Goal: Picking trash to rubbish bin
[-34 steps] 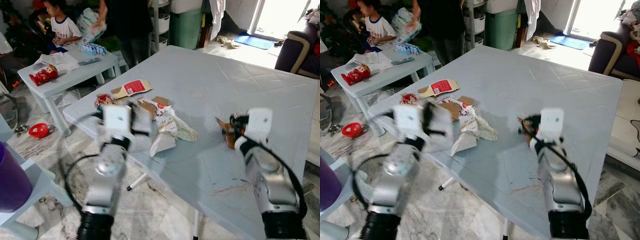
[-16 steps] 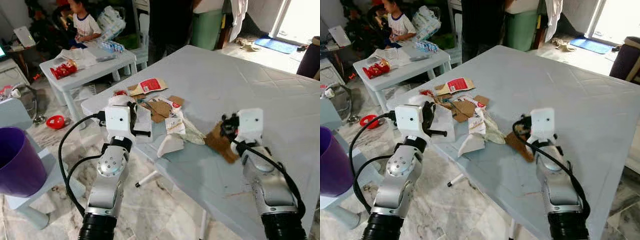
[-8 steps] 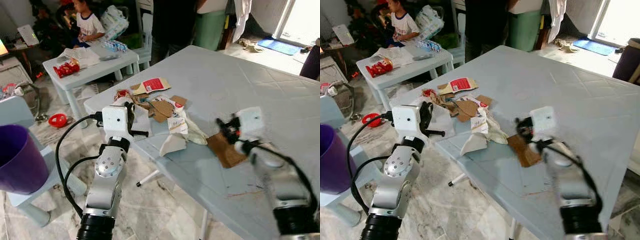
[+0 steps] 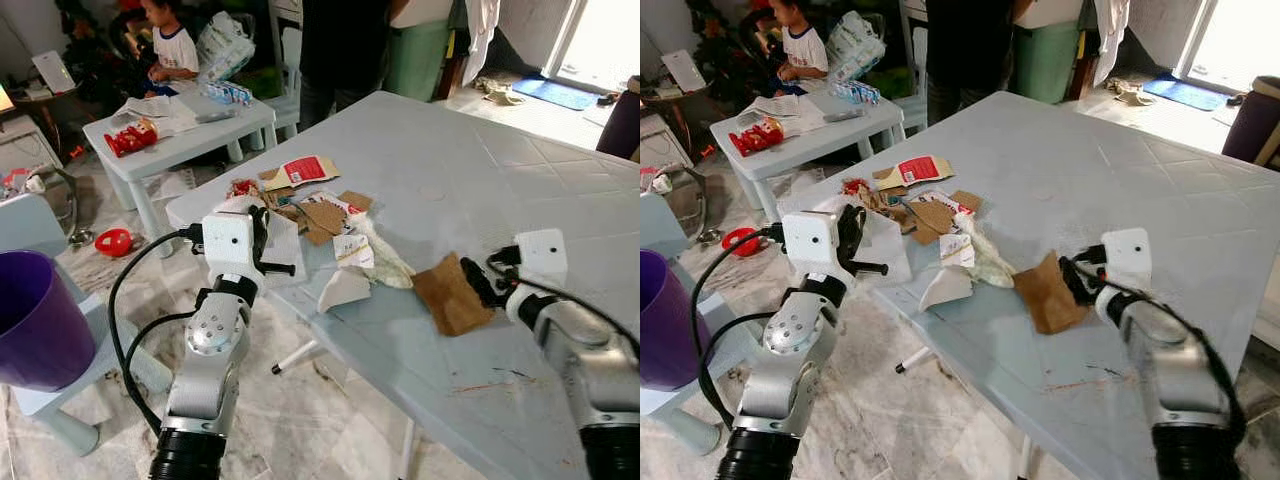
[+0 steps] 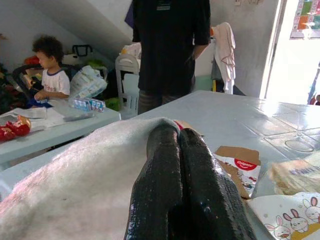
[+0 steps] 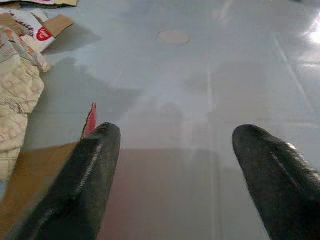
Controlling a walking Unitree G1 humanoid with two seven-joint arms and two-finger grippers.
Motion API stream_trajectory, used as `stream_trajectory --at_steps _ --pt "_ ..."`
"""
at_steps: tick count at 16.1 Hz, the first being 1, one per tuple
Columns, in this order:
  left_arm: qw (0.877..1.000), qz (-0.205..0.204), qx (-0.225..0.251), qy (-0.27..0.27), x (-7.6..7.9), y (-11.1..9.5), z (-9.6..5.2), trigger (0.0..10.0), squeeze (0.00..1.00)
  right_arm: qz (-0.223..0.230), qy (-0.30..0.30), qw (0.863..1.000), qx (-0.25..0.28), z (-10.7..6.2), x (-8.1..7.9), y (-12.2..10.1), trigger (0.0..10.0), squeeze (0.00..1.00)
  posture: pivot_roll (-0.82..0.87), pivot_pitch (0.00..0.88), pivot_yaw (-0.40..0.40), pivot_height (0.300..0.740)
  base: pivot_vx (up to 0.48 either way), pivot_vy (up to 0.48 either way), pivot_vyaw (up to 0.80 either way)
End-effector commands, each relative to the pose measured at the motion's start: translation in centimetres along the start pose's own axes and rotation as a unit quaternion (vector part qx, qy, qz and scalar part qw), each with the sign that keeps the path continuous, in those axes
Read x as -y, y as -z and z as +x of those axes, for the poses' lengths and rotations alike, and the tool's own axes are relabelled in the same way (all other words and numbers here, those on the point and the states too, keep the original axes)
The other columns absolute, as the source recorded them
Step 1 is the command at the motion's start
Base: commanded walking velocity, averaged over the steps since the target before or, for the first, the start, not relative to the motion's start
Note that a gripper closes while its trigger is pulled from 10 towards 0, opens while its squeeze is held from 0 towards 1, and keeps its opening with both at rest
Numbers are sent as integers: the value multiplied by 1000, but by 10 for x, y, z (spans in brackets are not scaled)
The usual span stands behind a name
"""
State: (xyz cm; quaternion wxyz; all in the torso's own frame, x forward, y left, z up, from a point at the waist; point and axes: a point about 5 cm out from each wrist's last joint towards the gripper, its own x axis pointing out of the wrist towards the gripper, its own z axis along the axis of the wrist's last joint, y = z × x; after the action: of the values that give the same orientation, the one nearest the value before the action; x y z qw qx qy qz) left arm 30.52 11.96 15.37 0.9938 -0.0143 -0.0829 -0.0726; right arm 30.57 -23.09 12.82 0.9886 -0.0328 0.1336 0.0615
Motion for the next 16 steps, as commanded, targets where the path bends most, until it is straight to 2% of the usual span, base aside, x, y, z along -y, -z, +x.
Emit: stream_trajectory --at_steps 1,2,3,4,7,8,9,12,16 --pt "1000 0 2 2 -1 -3 2 0 0 7 4 1000 22 -1 6 -15 10000 906 -29 0 -7 740 0 0 0" --pt "1000 0 4 -2 -2 -4 3 0 0 11 20 999 41 0 10 -21 10000 267 -24 0 -13 740 0 0 0" --pt "1000 -3 8 -13 -4 -6 3 0 0 16 45 995 89 0 13 -34 10000 0 -30 0 -10 740 0 0 0" --pt "1000 -8 4 -18 -5 -4 3 0 0 44 31 993 105 -1 9 -36 10000 0 -19 0 -13 740 0 0 0" --pt "1000 -5 2 -11 -6 -4 2 0 0 77 -41 995 47 -3 -4 -21 10000 0 -17 0 -11 740 0 0 0" --pt "1000 -4 2 -11 -8 -4 2 0 0 73 -55 995 30 -5 -4 -17 10000 0 -17 0 -11 740 0 0 0" --pt "1000 -3 1 -12 -10 -4 2 0 0 91 -68 993 21 -8 -2 -16 10000 0 -20 0 -10 740 0 0 0" --pt "1000 -4 -1 -15 -11 -3 1 0 0 79 -83 993 -17 -13 0 -6 10000 0 -26 0 -8 740 0 0 0" --pt "1000 -7 -4 -8 -8 -3 1 0 0 77 -139 985 -67 -22 -16 10 10000 0 -20 0 -1 740 0 0 0"
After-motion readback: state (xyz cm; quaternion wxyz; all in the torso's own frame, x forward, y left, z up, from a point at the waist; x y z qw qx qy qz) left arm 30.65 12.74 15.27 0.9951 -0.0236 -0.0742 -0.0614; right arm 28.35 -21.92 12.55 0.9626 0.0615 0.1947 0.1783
